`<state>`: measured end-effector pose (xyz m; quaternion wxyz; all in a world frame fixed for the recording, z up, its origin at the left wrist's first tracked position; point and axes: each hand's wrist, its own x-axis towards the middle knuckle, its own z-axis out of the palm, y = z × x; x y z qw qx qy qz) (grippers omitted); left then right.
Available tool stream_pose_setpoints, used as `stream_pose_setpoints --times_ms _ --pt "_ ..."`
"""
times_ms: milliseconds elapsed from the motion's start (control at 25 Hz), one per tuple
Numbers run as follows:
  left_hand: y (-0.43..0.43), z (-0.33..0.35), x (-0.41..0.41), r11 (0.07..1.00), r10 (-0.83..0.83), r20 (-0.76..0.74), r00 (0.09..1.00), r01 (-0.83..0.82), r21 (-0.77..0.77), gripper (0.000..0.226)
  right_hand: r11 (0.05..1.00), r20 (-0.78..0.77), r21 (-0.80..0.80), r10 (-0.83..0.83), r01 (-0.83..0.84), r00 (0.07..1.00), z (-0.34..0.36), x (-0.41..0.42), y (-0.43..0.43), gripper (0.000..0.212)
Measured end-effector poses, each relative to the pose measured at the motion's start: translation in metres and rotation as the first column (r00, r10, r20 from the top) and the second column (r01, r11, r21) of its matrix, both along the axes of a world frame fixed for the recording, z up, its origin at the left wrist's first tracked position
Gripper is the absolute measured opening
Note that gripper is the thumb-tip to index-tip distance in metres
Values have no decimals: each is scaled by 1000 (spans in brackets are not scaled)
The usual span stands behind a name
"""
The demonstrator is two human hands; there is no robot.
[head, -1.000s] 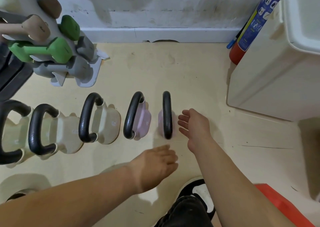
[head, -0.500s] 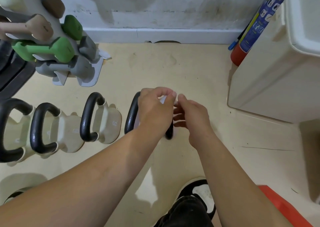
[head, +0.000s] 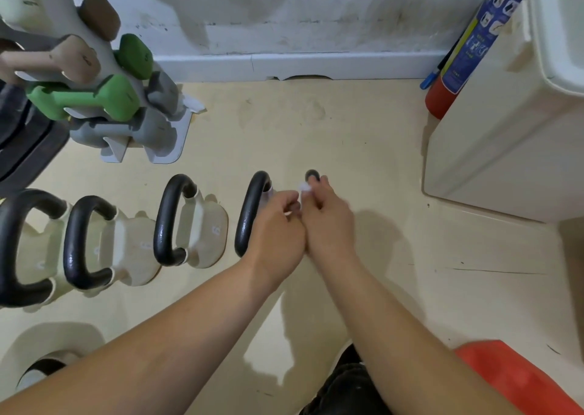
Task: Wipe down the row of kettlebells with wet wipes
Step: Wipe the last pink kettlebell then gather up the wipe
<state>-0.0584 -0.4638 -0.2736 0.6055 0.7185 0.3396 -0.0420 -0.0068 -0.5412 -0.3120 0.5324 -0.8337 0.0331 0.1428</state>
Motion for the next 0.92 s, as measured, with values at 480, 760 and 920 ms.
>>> stream_pose_setpoints --times_ms 480,760,920 --pt "11 -12 -20 976 -218 -201 955 210 -61 28 957 -144 22 290 -290 946 -14 60 15 26" --pt "5 -21 -30 972 -234 -232 944 233 -30 23 996 -105 65 65 -59 992 -4 -23 -18 26" --pt "10 -22 -34 981 -192 -243 951 191 -27 33 910 -622 322 -3 260 783 3 40 -1 23"
